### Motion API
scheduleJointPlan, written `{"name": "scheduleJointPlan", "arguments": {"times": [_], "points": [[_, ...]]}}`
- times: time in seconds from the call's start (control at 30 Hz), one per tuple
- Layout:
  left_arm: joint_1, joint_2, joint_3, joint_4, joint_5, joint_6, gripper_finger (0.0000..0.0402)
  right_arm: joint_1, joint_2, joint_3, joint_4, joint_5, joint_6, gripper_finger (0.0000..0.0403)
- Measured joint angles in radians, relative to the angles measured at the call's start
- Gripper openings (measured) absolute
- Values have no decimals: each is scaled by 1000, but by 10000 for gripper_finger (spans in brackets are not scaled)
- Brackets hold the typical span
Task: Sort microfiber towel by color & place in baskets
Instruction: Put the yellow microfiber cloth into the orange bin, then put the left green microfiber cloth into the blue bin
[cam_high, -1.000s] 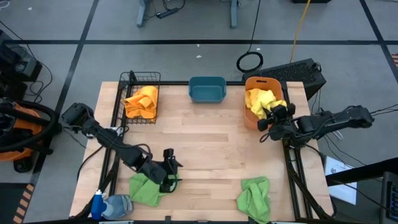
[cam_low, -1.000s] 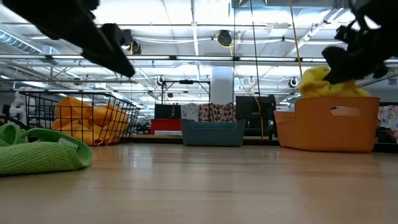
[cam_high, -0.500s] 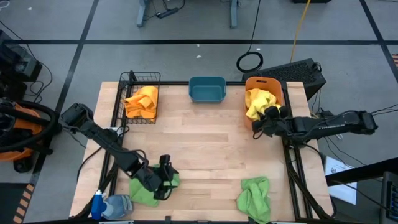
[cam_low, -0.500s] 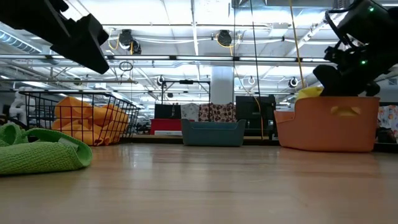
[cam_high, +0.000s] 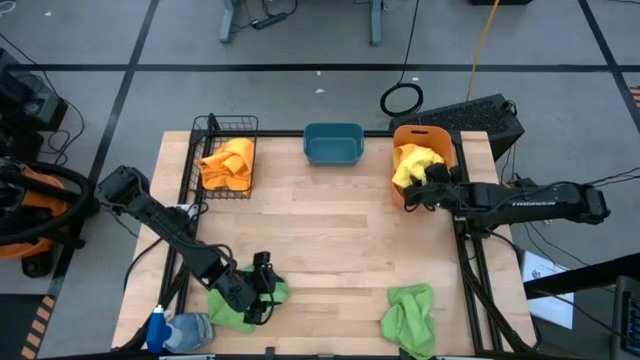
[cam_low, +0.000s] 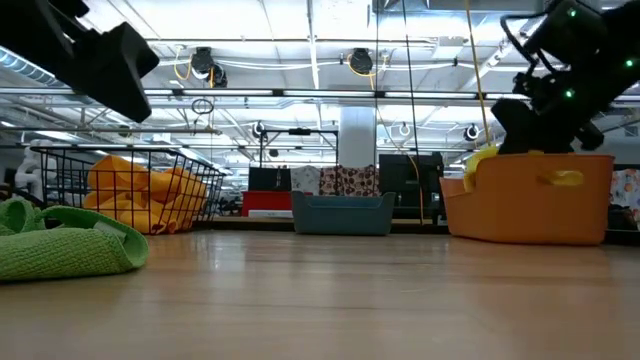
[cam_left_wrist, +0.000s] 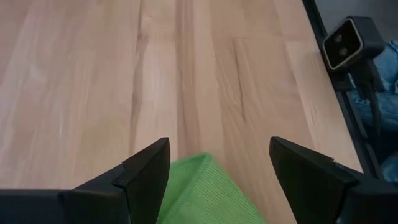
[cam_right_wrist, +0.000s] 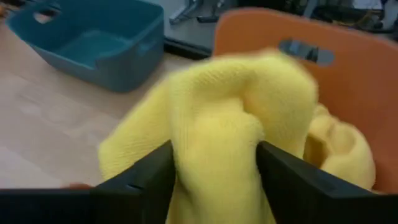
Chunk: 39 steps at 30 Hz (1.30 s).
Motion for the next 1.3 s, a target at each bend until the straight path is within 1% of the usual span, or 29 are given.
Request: {"name": "scheduleJointPlan", "arguments": {"times": [0.13,0.23,0.37,0.5,0.6,0.77,0.83,0.9,0.97,1.03,1.17,1.3], "points": [[-14,0,0,0,0,-31,280,-1,0,75,-33,-21,-51,241],[-23,0,0,0,0,-52,280,-1,0,126,-91,-24,-58,253],[-39,0,0,0,1,-63,280,2,0,155,-125,-30,-58,255],[-59,0,0,-2,1,-87,280,34,0,155,-95,-101,-70,246],[-77,0,0,-41,2,-128,280,108,0,142,21,-123,-113,234],[-97,0,0,-166,4,-241,280,286,13,92,413,-126,-291,212],[-108,0,0,-204,4,-276,280,354,35,70,551,-127,-348,206],[-124,0,0,-224,17,-286,280,411,65,50,654,-127,-387,201],[-147,1,0,-227,51,-286,280,457,103,37,712,-127,-400,198],[-171,1,0,-227,68,-286,280,494,148,36,726,-126,-394,197],[-207,2,0,-227,74,-288,280,555,250,35,732,-126,-366,196],[-212,2,0,-229,74,-334,285,597,344,33,832,-134,-406,196]]}}
